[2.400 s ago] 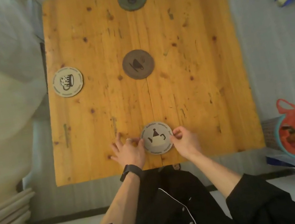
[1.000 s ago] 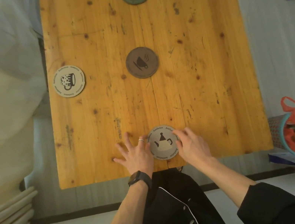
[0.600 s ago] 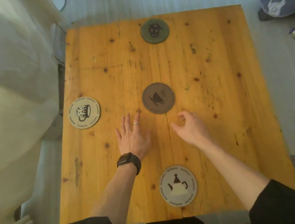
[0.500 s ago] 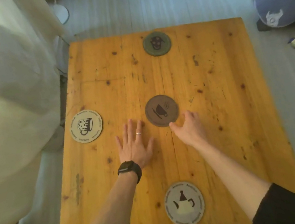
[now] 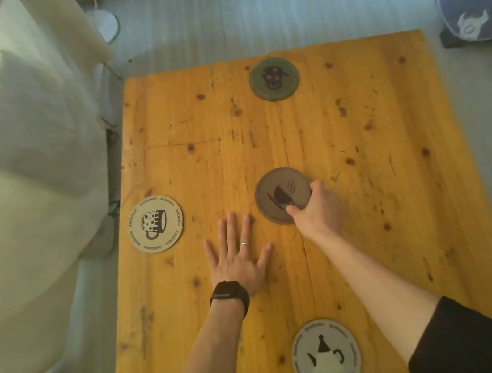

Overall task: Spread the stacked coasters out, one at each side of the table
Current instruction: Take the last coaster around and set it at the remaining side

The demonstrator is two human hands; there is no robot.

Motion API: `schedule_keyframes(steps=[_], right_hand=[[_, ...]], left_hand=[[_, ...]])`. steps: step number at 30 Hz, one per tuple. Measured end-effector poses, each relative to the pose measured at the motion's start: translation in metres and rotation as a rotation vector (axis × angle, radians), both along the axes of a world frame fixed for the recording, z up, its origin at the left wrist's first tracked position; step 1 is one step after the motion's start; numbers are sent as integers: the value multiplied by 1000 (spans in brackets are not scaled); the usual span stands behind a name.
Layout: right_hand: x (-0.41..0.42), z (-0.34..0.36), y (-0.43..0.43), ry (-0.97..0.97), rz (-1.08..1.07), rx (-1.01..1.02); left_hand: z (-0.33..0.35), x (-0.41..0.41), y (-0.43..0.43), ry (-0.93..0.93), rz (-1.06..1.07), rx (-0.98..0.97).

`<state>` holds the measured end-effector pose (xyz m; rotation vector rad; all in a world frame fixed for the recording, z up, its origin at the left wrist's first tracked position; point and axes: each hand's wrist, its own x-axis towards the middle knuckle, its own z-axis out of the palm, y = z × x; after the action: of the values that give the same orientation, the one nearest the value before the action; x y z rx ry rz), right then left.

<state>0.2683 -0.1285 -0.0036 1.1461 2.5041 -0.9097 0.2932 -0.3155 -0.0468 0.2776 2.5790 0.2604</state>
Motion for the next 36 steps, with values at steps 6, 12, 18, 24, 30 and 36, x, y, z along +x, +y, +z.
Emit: schedule_keyframes(steps=[6, 12, 18, 24, 30, 36], right_hand=[[58, 33, 16, 202, -274, -353], [171, 92, 55, 117, -346, -512], [277, 140, 85, 110, -484, -627], [364, 162, 134, 218, -722, -601], [433, 148, 224, 278, -863, -654], [485, 139, 343, 207, -679, -559]], left_hand=[[28, -13, 7, -189, -1, -19], [102, 13, 38, -528, 308, 342], [160, 92, 114, -905, 473, 588], [181, 157, 198, -915, 143, 471], [182, 221, 307, -925, 206, 497], [169, 285, 412, -877, 361, 485]])
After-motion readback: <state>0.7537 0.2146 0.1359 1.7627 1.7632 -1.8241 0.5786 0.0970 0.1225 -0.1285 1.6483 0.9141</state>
